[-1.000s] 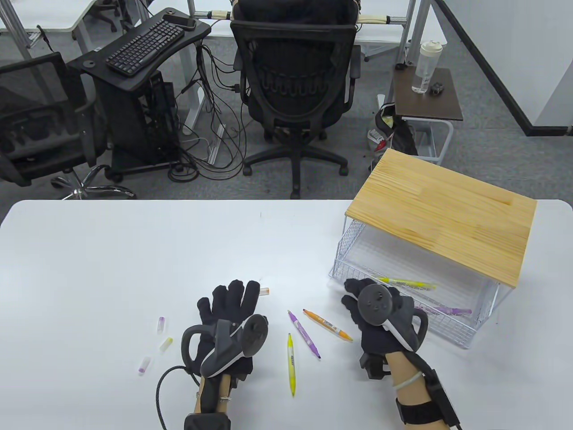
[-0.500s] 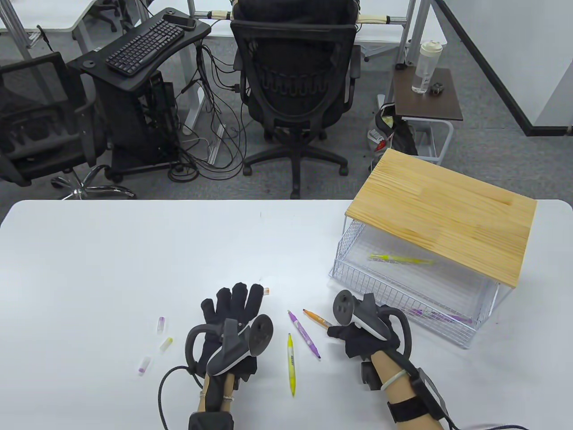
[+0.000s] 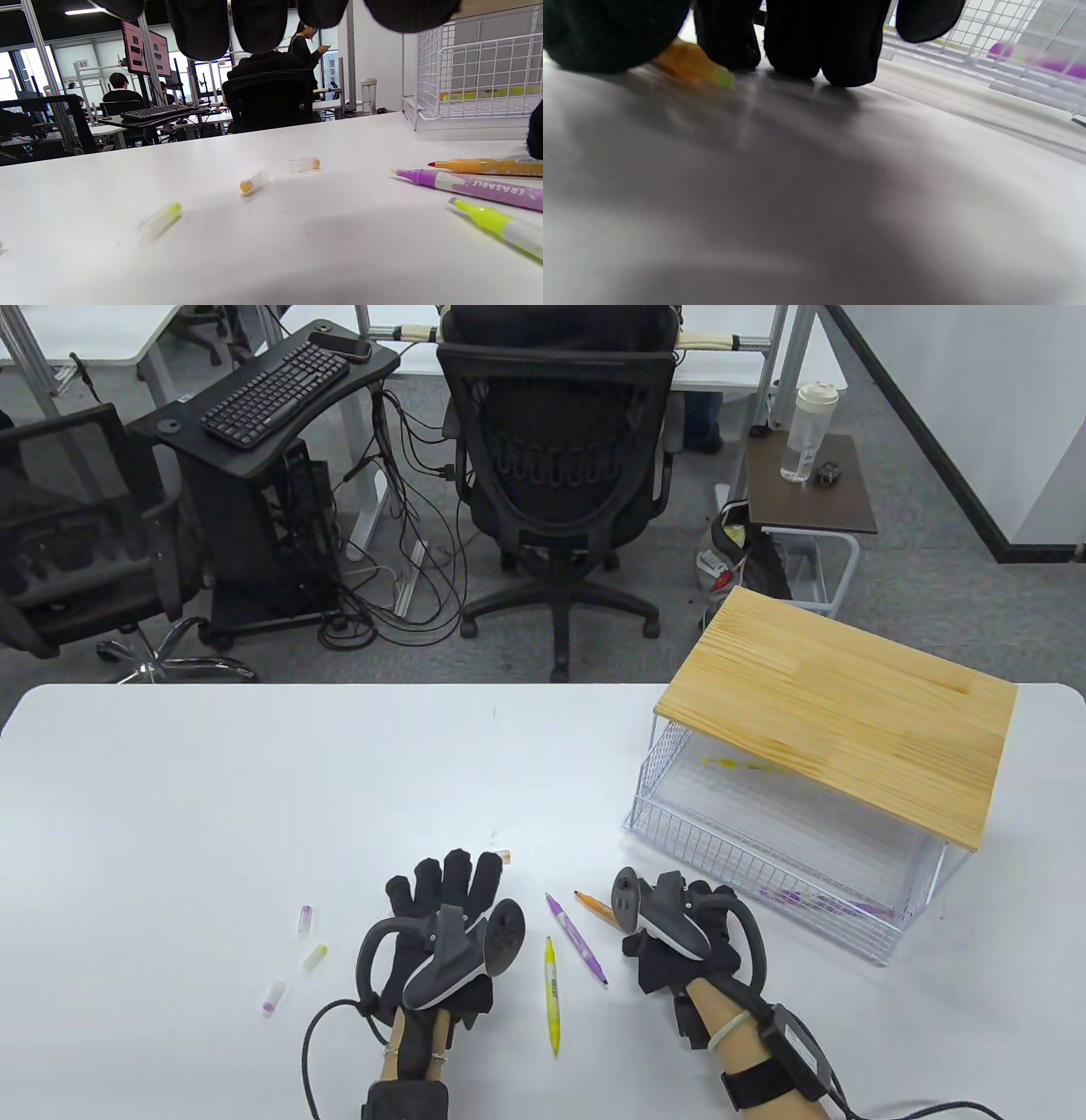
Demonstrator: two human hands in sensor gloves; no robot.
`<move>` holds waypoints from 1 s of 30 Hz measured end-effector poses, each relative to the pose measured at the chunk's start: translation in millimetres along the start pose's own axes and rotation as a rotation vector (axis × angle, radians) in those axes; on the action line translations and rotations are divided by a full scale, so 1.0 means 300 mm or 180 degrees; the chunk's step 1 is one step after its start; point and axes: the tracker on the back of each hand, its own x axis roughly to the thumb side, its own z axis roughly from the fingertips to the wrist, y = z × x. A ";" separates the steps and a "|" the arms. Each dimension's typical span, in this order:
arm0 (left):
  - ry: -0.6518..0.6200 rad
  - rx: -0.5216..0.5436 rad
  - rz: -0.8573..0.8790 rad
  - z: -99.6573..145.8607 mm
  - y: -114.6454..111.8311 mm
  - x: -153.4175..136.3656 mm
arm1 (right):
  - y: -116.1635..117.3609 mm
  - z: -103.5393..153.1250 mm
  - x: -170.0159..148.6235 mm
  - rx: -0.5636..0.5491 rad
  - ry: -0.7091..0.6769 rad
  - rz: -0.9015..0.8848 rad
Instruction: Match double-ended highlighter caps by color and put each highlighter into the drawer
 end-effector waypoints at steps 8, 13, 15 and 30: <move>-0.0017 0.0005 0.0006 0.005 0.008 0.009 | 0.000 0.005 0.006 -0.0039 0.0001 0.0012; -0.0033 -0.0017 -0.0006 0.004 0.009 0.016 | -0.001 0.003 0.004 -0.0024 -0.0010 -0.0032; -0.0006 -0.0038 -0.0009 0.002 0.007 0.009 | -0.001 0.001 0.002 0.0024 -0.0048 -0.0067; 0.0294 0.0146 0.0015 -0.023 -0.018 -0.038 | -0.098 0.022 -0.063 0.0101 -0.0289 -0.0916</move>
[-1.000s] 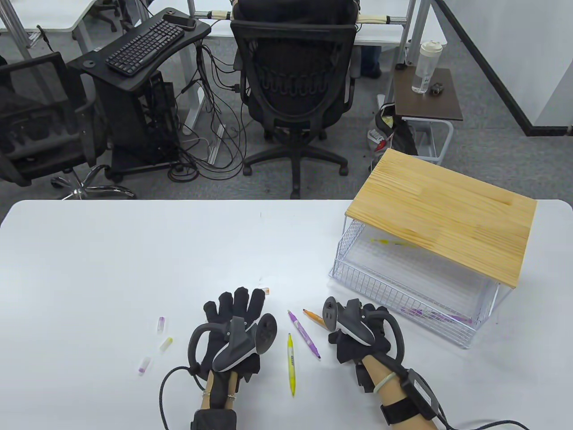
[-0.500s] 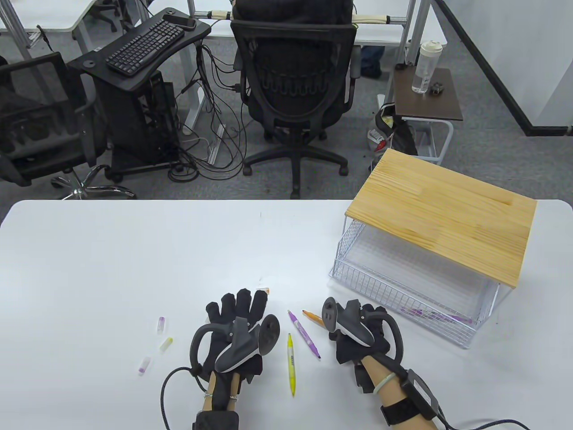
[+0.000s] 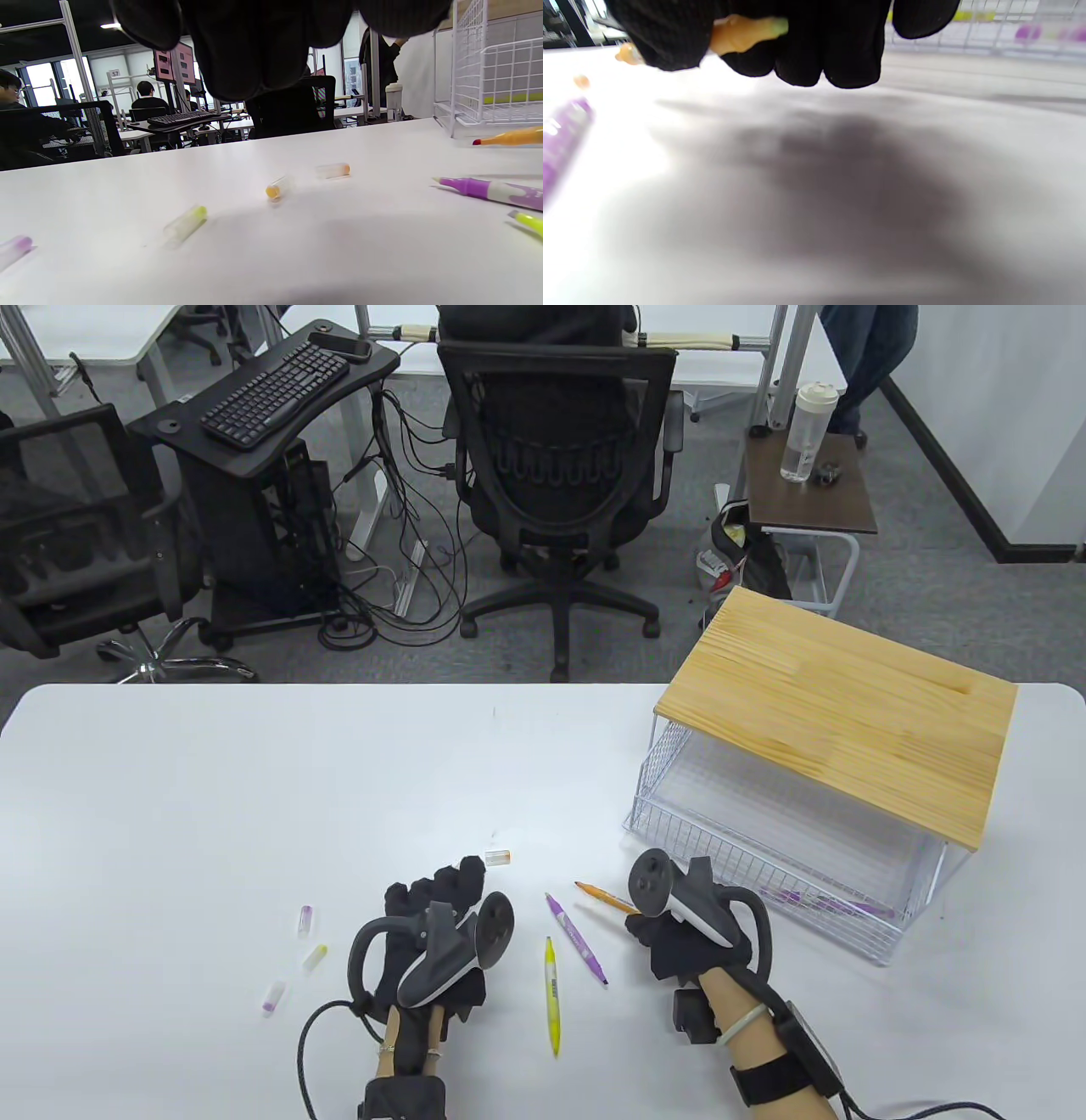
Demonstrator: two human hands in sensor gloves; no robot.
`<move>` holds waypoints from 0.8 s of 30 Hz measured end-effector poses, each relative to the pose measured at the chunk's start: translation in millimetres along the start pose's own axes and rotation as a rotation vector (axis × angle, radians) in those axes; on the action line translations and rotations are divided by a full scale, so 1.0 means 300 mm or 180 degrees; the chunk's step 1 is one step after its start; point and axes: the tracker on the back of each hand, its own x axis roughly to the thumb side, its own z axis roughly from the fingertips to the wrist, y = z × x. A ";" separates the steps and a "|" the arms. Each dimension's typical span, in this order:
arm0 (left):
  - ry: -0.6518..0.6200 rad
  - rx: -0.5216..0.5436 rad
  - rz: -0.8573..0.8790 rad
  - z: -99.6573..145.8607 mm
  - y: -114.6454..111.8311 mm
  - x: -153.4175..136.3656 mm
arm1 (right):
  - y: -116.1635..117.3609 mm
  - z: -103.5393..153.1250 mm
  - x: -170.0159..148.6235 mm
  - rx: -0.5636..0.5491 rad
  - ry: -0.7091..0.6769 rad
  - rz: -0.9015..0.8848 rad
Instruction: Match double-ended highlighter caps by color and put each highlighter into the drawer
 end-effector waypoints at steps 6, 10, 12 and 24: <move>0.0255 0.0156 0.0125 -0.068 0.000 0.014 | -0.102 0.071 -0.002 -0.0306 -0.0249 -0.0417; 0.0577 -0.0645 -0.0193 -0.188 -0.038 0.007 | -0.147 0.095 -0.029 -0.0436 -0.0294 -0.0653; 0.0695 -0.0946 -0.0428 -0.237 -0.065 -0.001 | -0.162 0.103 -0.040 -0.0490 -0.0296 -0.0705; 0.0904 -0.1534 -0.0597 -0.362 -0.192 -0.037 | -0.197 0.113 -0.077 -0.0583 -0.0295 -0.0944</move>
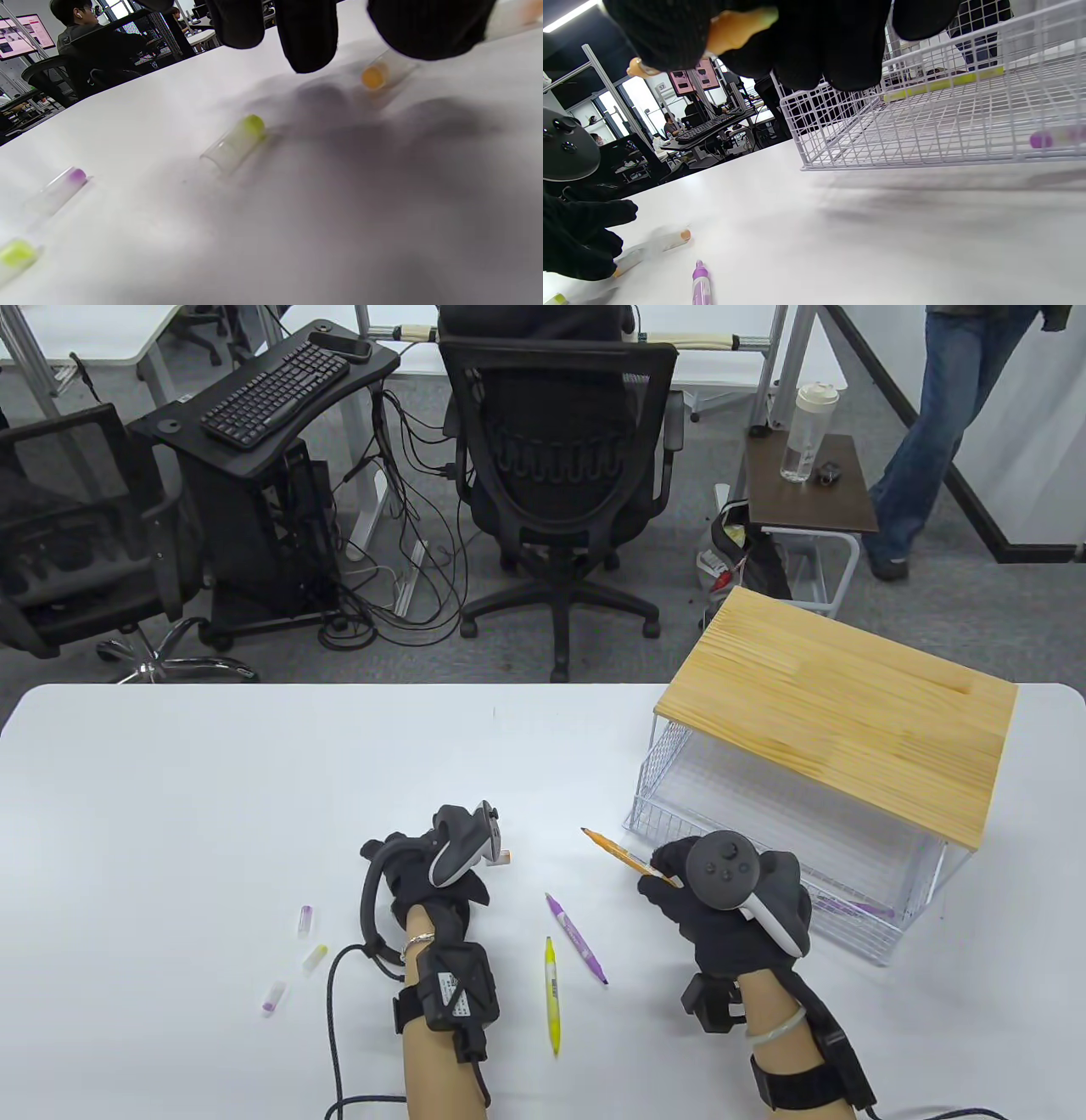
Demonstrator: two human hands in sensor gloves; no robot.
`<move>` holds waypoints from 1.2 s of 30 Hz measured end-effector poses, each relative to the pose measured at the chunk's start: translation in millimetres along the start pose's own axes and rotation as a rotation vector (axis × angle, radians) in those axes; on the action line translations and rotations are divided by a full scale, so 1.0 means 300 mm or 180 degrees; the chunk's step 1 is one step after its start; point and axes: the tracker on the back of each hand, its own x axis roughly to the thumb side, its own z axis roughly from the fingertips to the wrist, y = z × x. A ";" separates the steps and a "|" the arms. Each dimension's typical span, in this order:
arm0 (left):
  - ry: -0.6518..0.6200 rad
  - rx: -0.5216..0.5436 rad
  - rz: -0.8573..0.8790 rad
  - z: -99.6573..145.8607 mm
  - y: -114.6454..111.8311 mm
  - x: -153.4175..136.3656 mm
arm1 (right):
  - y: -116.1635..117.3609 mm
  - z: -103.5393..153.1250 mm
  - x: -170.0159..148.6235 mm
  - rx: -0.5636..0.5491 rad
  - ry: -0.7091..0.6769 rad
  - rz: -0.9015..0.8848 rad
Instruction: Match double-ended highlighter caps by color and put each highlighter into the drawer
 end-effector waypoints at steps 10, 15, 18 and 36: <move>0.0027 -0.0052 -0.0097 -0.032 0.000 0.036 | 0.027 -0.018 -0.006 0.0096 0.0040 0.0032; 0.0103 0.0165 -0.0173 -0.038 0.005 0.056 | 0.024 -0.022 -0.013 0.0106 0.0071 0.0007; 0.0120 0.0256 -0.0287 -0.032 0.011 0.064 | 0.024 -0.026 -0.018 0.0121 0.0085 -0.0008; -0.0453 0.1404 0.0532 0.280 0.141 -0.100 | 0.051 -0.014 0.026 0.0250 -0.0071 0.0048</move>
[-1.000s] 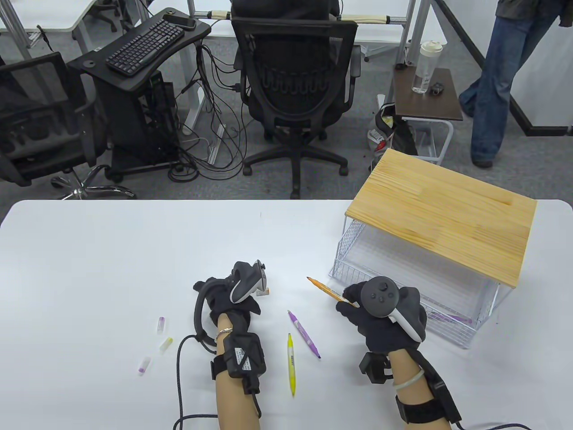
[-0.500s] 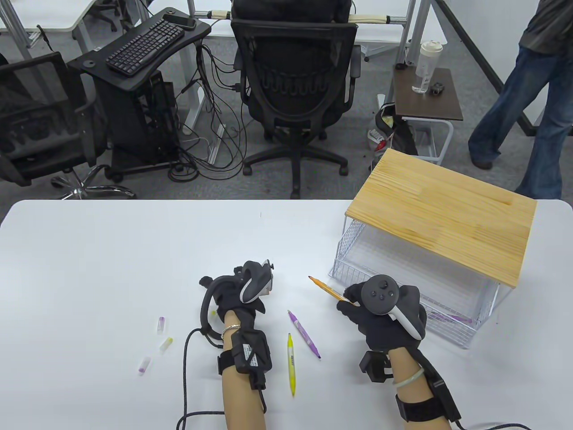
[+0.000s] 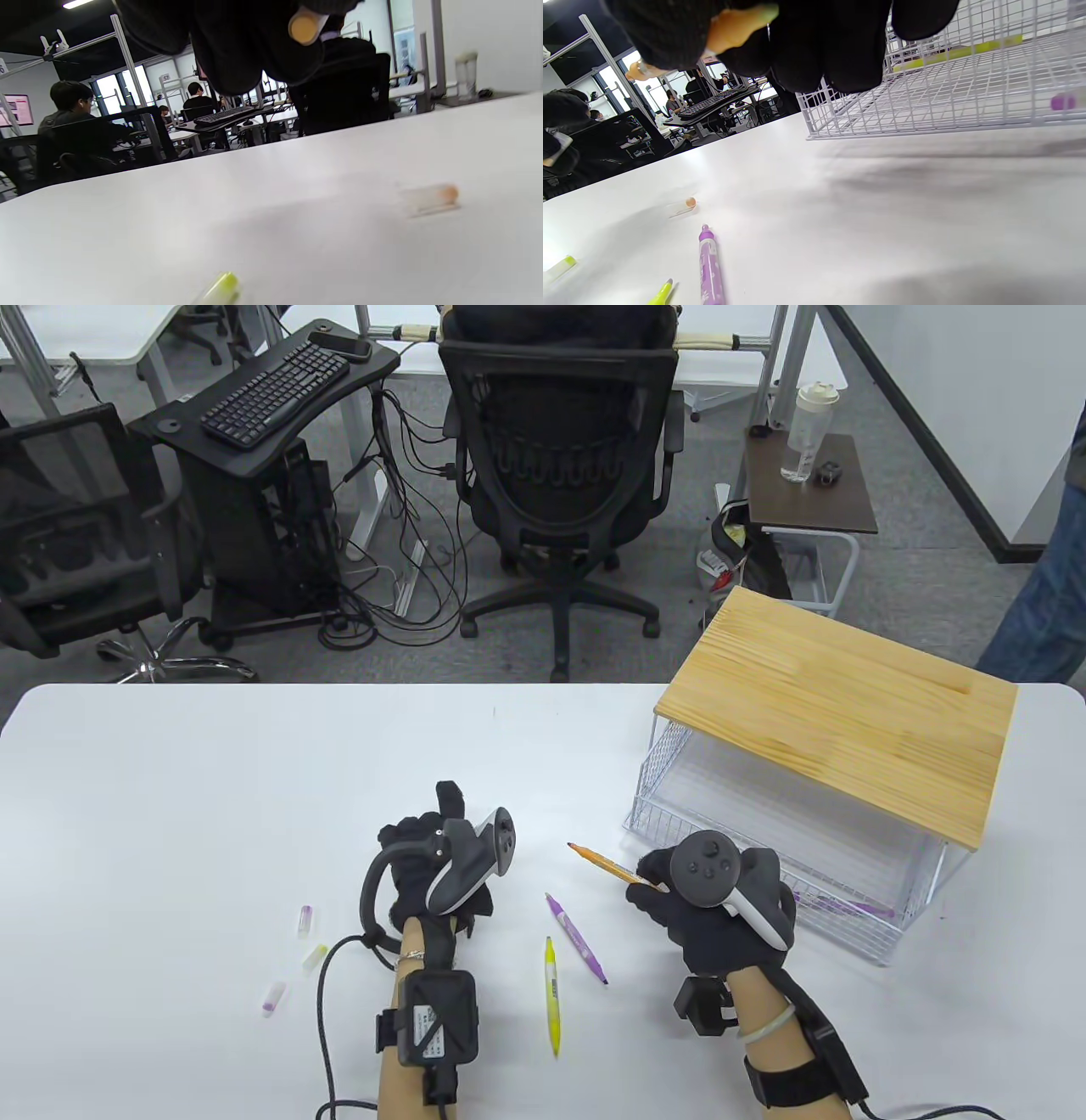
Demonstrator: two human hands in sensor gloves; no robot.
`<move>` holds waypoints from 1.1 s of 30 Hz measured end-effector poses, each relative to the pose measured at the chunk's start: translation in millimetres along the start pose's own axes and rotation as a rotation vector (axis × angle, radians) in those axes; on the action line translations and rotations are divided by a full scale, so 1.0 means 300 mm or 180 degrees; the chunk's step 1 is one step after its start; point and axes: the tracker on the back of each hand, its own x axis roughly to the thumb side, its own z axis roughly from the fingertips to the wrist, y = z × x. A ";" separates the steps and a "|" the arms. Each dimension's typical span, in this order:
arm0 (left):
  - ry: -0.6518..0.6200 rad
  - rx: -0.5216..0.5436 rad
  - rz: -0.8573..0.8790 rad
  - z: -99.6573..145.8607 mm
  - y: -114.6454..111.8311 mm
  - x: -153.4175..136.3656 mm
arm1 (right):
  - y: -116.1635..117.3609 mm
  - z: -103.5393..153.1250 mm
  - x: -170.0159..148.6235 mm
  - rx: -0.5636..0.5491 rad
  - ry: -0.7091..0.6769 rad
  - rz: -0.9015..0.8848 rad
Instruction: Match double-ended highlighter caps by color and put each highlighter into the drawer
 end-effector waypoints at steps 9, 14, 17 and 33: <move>-0.0467 -0.0073 0.0997 0.125 -0.083 -0.074 | 0.034 0.020 0.052 0.0082 -0.0186 0.0078; -0.0598 -0.0094 0.1246 0.125 -0.115 -0.098 | 0.059 0.035 0.085 -0.0070 -0.0258 0.0199; -0.0731 0.0094 0.1227 0.142 -0.116 -0.089 | 0.078 0.039 0.101 -0.0095 -0.0297 0.0194; -0.1046 0.0325 0.0930 0.186 -0.123 -0.034 | 0.118 0.054 0.131 -0.0166 -0.0453 0.0275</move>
